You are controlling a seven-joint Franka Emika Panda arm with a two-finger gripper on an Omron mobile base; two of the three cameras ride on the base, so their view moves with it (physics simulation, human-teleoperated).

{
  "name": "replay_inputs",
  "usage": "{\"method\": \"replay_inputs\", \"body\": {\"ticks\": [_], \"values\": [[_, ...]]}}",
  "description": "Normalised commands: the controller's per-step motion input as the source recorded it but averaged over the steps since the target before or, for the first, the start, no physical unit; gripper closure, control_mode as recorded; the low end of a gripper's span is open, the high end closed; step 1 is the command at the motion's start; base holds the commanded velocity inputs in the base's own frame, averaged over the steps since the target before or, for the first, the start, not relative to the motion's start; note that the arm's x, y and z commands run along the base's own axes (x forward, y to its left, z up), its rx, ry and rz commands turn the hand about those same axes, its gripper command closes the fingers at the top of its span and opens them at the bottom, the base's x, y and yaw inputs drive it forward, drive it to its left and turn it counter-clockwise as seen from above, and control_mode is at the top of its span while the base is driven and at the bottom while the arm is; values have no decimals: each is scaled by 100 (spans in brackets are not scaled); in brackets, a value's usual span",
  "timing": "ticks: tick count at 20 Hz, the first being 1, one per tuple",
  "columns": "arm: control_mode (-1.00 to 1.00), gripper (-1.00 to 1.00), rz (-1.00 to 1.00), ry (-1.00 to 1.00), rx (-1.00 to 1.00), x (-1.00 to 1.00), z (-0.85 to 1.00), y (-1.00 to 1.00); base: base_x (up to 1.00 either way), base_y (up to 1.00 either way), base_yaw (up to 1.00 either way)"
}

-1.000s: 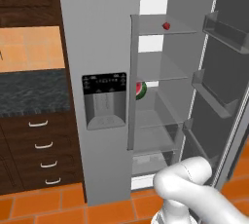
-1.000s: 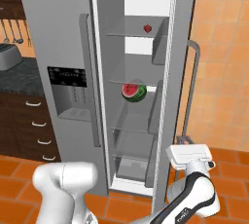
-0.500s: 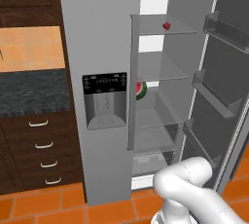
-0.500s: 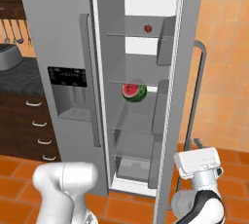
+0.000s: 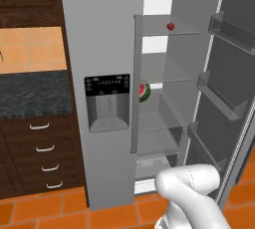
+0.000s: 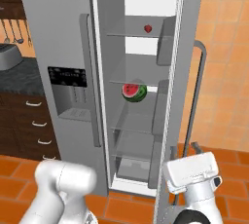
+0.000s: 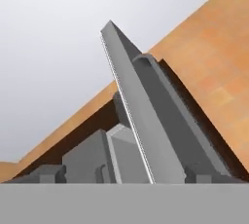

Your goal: Take the strawberry from the fridge and place it on top of the pancake, located on the dining counter.

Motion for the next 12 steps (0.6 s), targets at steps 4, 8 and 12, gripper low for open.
{"method": "replay_inputs", "body": {"ticks": [4, 8, 12], "values": [[-100, -100, -1, 54, -6, -50, 97, 87, 0, 0, 0], [-100, -100, -6, 43, -1, -9, 59, 99, 0, 0, 0], [-100, -100, -6, 40, -6, -13, 11, 100, 0, 0, 0]]}}
